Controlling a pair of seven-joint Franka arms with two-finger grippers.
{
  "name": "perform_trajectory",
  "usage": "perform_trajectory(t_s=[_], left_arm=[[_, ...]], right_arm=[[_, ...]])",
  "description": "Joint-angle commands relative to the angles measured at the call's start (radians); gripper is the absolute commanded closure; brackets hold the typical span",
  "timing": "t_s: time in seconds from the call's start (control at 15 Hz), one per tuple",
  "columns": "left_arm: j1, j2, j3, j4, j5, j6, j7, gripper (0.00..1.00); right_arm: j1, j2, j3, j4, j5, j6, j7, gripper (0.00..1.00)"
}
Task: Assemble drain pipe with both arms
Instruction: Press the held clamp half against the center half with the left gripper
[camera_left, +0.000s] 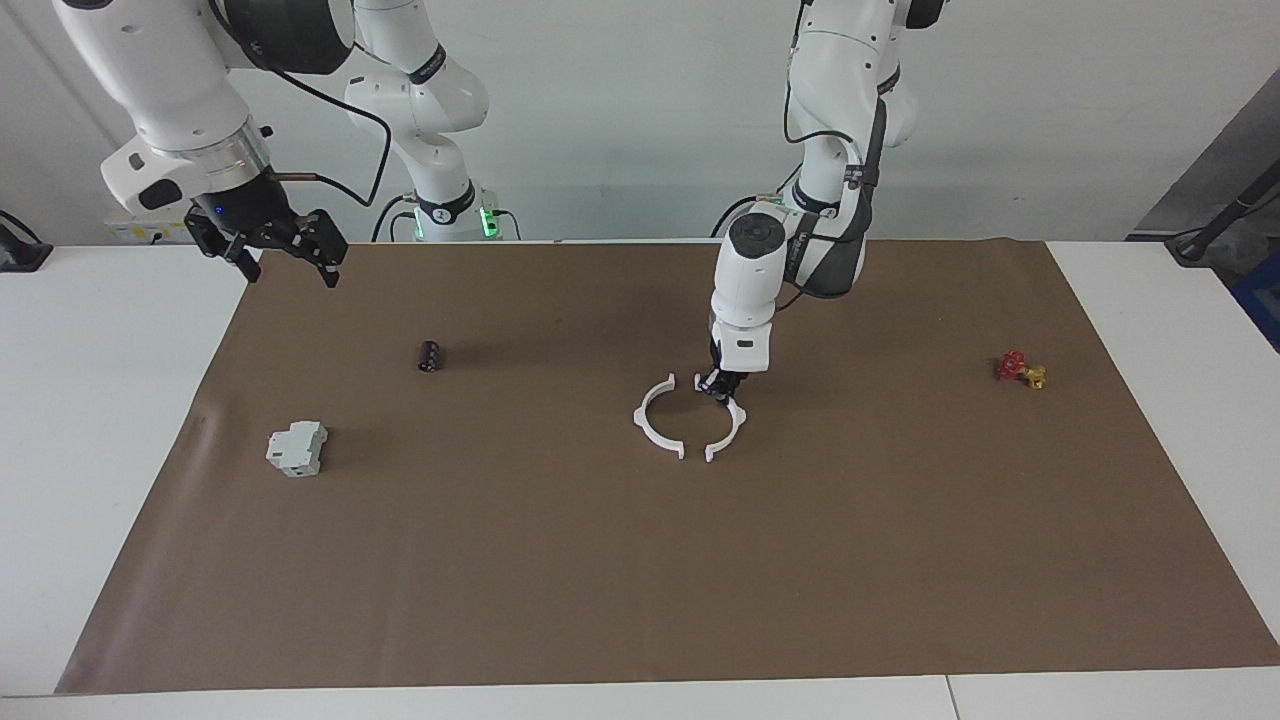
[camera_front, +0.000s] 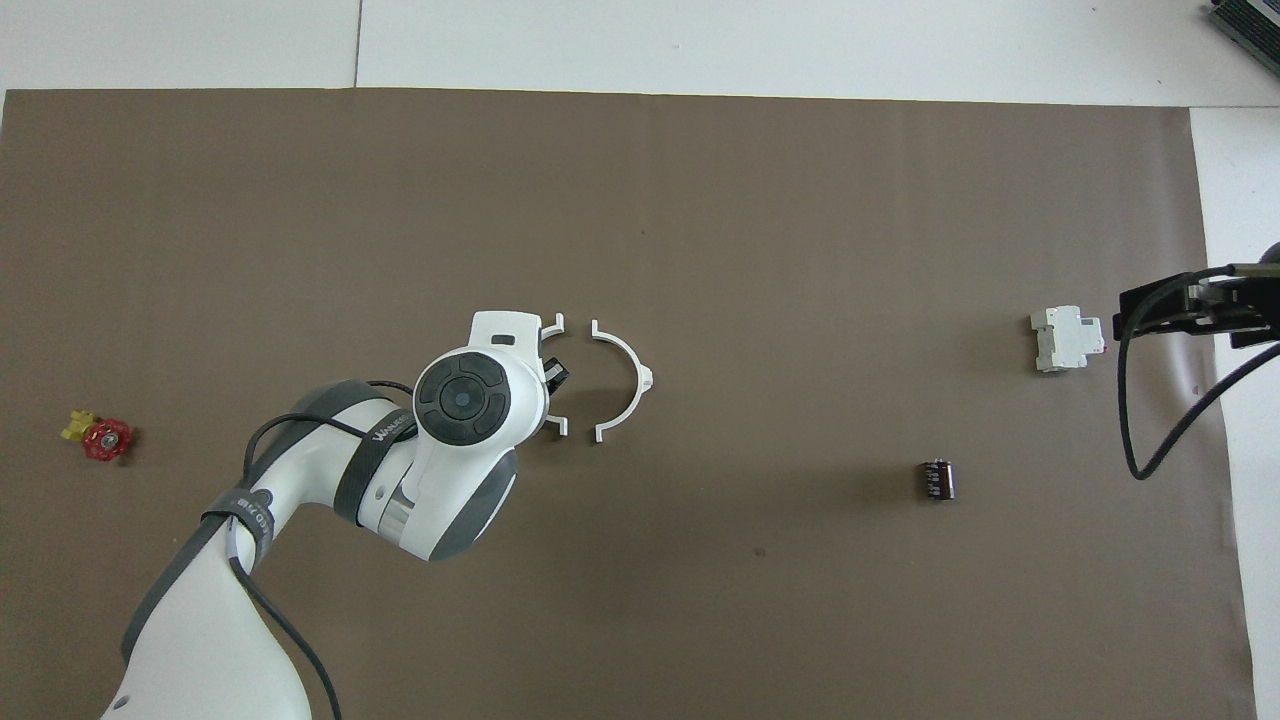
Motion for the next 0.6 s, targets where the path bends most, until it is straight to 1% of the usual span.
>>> perform_trajectory(t_s=[0.0, 0.2, 0.33, 0.53], left_arm=[[-0.03, 0.009, 0.015, 0.046, 0.046, -0.05, -0.061, 1.0], [-0.03, 0.012, 0.017, 0.09, 0.072, -0.085, -0.063, 1.0], [-0.027, 0.012, 0.017, 0.09, 0.103, -0.084, -0.066, 1.0], [-0.016, 0.012, 0.017, 0.092, 0.118, -0.077, -0.068, 1.0]], right_arm=[[-0.014, -0.006, 0.01, -0.002, -0.011, -0.013, -0.022, 0.0], [-0.014, -0.006, 0.01, -0.002, -0.011, -0.013, -0.022, 0.0], [-0.014, -0.006, 0.01, -0.002, -0.011, -0.013, -0.022, 0.0], [-0.014, -0.006, 0.01, -0.002, -0.011, -0.013, -0.022, 0.0]])
